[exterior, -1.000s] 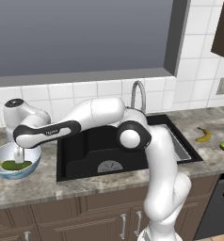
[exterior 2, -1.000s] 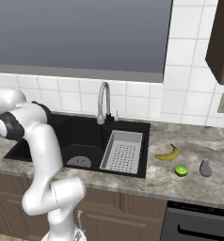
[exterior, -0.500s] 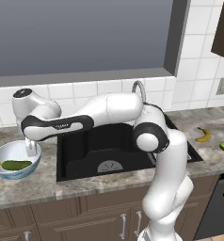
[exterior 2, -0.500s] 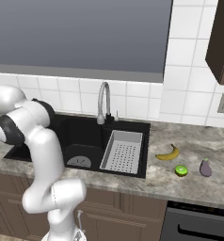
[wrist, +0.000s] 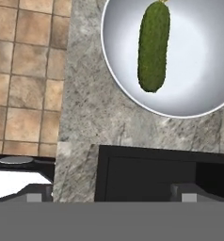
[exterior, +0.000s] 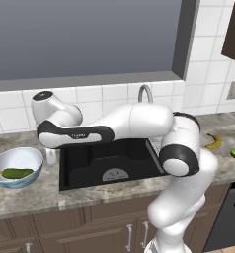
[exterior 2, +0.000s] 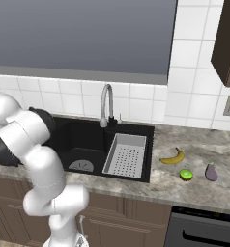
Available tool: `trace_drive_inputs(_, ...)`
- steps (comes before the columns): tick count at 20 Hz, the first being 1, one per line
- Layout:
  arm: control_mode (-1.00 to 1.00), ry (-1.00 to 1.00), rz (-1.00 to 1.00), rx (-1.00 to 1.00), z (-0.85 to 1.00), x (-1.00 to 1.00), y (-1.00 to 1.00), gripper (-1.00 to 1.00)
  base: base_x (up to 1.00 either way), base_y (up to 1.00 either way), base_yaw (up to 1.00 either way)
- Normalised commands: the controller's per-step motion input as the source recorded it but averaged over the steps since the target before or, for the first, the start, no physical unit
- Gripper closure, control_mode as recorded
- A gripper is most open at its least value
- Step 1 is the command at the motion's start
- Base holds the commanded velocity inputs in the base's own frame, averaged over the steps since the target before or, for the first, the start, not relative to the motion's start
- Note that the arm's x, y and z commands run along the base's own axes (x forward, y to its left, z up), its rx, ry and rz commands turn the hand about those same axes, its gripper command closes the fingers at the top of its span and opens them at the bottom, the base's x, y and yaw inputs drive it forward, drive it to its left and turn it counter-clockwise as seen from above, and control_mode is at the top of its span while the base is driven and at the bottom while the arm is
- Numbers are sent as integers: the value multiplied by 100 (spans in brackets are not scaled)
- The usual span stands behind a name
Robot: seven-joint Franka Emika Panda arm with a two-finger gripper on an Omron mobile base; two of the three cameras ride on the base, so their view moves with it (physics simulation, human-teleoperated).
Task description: There is a mixed pile of frozen fruits and vegetables on the counter. Locate all the frozen vegetables and place the items in a bowl on the counter. Take all the frozen fruits and defrost them in a running sink.
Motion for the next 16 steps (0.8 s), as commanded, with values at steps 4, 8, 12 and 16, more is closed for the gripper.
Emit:
trace_drive_inputs(4,-100,-1,0,6,0,-10,-60,-100,0,0,0)
trace_drive_inputs(8,-100,0,2,4,0,0,-48,-100,0,0,0)
trace_drive_inputs(12,-100,0,4,0,0,0,-39,-100,0,0,0)
trace_drive_inputs(16,-100,0,1,1,3,0,-39,-100,0,0,0)
